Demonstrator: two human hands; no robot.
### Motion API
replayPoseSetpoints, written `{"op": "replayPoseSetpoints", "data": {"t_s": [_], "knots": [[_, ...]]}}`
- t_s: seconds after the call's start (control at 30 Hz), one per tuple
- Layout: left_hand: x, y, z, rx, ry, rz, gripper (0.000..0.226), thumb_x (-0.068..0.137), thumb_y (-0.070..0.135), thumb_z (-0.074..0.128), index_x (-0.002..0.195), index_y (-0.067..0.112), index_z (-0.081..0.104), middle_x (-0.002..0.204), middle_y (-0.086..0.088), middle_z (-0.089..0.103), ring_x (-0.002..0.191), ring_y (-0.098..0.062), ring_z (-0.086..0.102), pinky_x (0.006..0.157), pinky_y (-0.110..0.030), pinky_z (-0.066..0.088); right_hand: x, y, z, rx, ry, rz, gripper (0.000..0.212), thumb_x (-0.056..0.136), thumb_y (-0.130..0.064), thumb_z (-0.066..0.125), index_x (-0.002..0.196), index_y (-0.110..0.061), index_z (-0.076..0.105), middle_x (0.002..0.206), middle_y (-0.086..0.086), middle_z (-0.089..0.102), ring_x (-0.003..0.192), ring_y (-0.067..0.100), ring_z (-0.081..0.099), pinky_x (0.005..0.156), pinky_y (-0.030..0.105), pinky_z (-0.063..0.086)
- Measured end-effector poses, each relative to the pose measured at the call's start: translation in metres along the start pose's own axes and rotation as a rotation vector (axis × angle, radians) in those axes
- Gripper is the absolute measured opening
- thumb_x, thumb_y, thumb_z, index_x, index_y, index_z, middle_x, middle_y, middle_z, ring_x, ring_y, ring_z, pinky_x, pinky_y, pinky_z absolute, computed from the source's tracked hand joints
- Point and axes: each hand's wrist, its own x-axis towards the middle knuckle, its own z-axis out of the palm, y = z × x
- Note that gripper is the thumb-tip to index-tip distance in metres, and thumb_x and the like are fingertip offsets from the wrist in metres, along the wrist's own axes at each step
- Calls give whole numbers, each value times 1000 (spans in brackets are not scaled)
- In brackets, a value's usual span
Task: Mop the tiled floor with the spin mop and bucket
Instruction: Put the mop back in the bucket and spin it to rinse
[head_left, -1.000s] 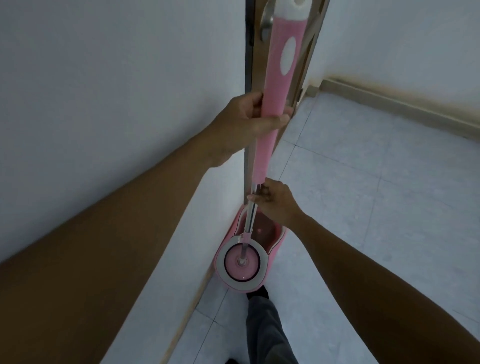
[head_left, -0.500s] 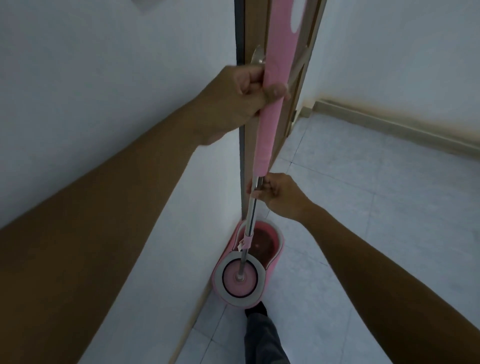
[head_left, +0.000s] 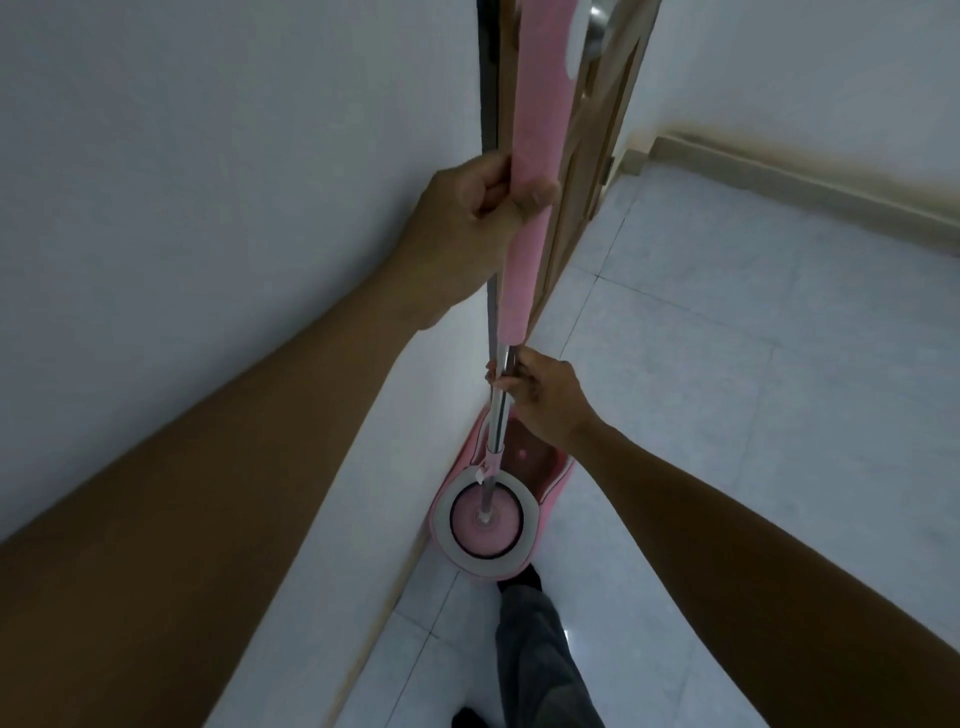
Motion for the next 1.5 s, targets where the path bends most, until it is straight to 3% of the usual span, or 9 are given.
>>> {"op": "replayPoseSetpoints", "data": {"t_s": [0.1, 0.23, 0.53, 0.83, 0.9, 1.03, 1.13, 1.3, 1.5], "knots": [[-5, -20, 9, 14, 0, -41, 43, 95, 33, 61, 131, 9, 58, 118, -4, 70, 104, -18, 69, 91, -37, 59, -6, 17, 10, -56, -27, 30, 10, 98, -13, 51, 99, -23, 54, 108, -2, 71, 75, -13, 62, 72, 7, 54], [-21, -47, 20, 28, -13, -94, 41, 94, 31, 63, 129, 10, 61, 117, 0, 71, 102, -12, 69, 90, -28, 58, -17, 41, 28, -75, -74, 152, 20, 98, -19, 50, 93, -39, 52, 111, -5, 73, 83, -3, 67, 72, 15, 56], [-48, -86, 18, 115, -128, -292, 40, 91, 24, 69, 128, 13, 61, 118, 3, 71, 103, -10, 67, 98, -26, 50, -27, 51, 64, -14, -147, 534, 20, 97, -19, 57, 115, -15, 64, 76, -8, 60, 58, -1, 55, 45, 9, 41], [-35, -16, -4, 69, 0, -141, 40, 89, 30, 72, 122, 12, 61, 105, 8, 71, 91, -4, 71, 82, -19, 58, -30, -4, 32, -42, -4, 245, 23, 97, -39, 51, 112, -23, 56, 98, 2, 73, 76, 14, 69, 64, 22, 56], [-28, 9, -11, 33, 33, -97, 41, 88, 31, 73, 121, 10, 60, 104, 5, 72, 91, -7, 72, 82, -25, 60, -24, -26, 14, -27, 25, 172, 22, 97, -31, 55, 112, -16, 61, 103, 3, 74, 82, 10, 70, 74, 26, 59], [-19, 61, -29, 10, 0, -17, 45, 90, 26, 71, 127, 6, 56, 111, -4, 73, 98, -14, 72, 89, -37, 60, -14, -70, -22, 8, 49, 55, 17, 92, -12, 63, 107, -6, 66, 100, -2, 72, 78, -14, 64, 77, 6, 51], [-17, 96, -40, 9, -84, 34, 46, 93, 20, 67, 134, 6, 52, 119, -8, 70, 108, -17, 69, 95, -38, 57, -11, -94, -42, 55, 29, 51, 17, 89, -12, 67, 107, -12, 67, 98, -7, 72, 91, -4, 69, 89, 17, 55], [-14, 119, -46, 26, -123, 48, 46, 94, 17, 64, 136, 5, 51, 120, -8, 70, 108, -18, 68, 94, -38, 57, -6, -109, -58, 22, 15, 35, 11, 89, -13, 68, 98, -16, 63, 90, -13, 69, 79, -13, 66, 76, 4, 51], [-19, 70, -28, 94, -105, -13, 45, 94, 27, 64, 135, 10, 54, 119, -4, 69, 106, -17, 68, 94, -39, 58, -14, -66, -23, 8, 46, 58, 12, 92, -10, 63, 104, -7, 63, 101, -1, 73, 90, 7, 71, 80, 10, 54]]}}
